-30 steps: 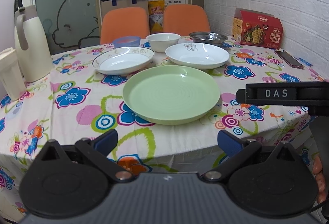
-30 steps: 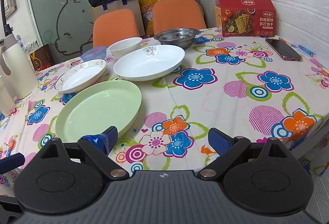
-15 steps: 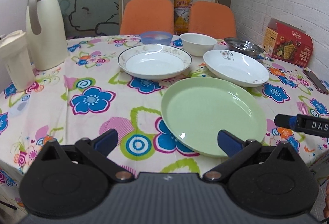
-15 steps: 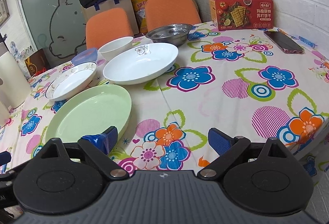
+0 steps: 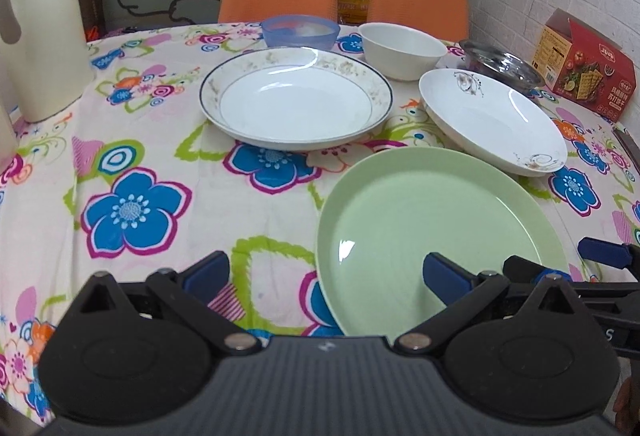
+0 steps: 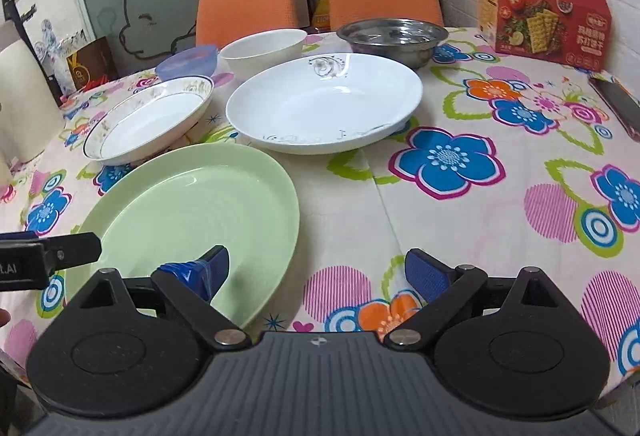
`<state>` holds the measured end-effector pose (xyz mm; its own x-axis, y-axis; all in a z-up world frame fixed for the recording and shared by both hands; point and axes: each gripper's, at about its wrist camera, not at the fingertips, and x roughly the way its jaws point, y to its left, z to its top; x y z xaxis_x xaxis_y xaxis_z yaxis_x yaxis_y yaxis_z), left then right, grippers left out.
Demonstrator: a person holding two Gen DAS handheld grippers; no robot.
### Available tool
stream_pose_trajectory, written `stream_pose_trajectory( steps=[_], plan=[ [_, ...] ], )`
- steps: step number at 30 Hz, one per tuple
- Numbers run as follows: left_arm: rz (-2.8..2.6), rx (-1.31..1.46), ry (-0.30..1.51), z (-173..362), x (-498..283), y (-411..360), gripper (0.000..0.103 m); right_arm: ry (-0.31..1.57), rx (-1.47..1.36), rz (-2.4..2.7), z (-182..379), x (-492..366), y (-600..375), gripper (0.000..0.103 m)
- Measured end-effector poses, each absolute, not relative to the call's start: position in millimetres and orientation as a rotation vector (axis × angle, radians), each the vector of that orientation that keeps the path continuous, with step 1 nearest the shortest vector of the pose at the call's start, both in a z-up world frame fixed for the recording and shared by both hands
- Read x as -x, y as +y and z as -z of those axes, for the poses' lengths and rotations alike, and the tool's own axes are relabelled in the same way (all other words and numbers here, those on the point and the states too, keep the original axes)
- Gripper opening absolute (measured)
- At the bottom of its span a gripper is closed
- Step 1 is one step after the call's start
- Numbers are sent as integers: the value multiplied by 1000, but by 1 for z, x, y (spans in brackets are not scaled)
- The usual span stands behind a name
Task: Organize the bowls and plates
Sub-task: 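Move the left gripper to the pale green plate rim and close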
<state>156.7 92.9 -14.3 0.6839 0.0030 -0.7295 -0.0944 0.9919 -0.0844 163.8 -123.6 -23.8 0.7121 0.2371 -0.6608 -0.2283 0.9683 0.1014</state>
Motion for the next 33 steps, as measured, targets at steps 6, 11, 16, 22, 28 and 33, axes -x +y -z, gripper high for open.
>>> stream_pose_trajectory(
  steps=[6,11,16,22,28,33],
  plan=[
    [-10,86,832,23,-162,88,101,717,56,-300,26,-169,-113,84],
    [-23,40,805,25,-166,83,98,626,68,-343,33,-161,-120,85],
    [-18,48,809,25,-166,87,97,639,67,-360,30,-170,-111,85],
    [21,36,819,22,-168,83,87,634,87,-430,31,-170,-110,84],
    [80,33,873,17,-176,84,80,688,113,-486,25,-169,-110,83],
    [90,24,870,17,-176,82,79,725,148,-538,24,-169,-100,84]
  ],
)
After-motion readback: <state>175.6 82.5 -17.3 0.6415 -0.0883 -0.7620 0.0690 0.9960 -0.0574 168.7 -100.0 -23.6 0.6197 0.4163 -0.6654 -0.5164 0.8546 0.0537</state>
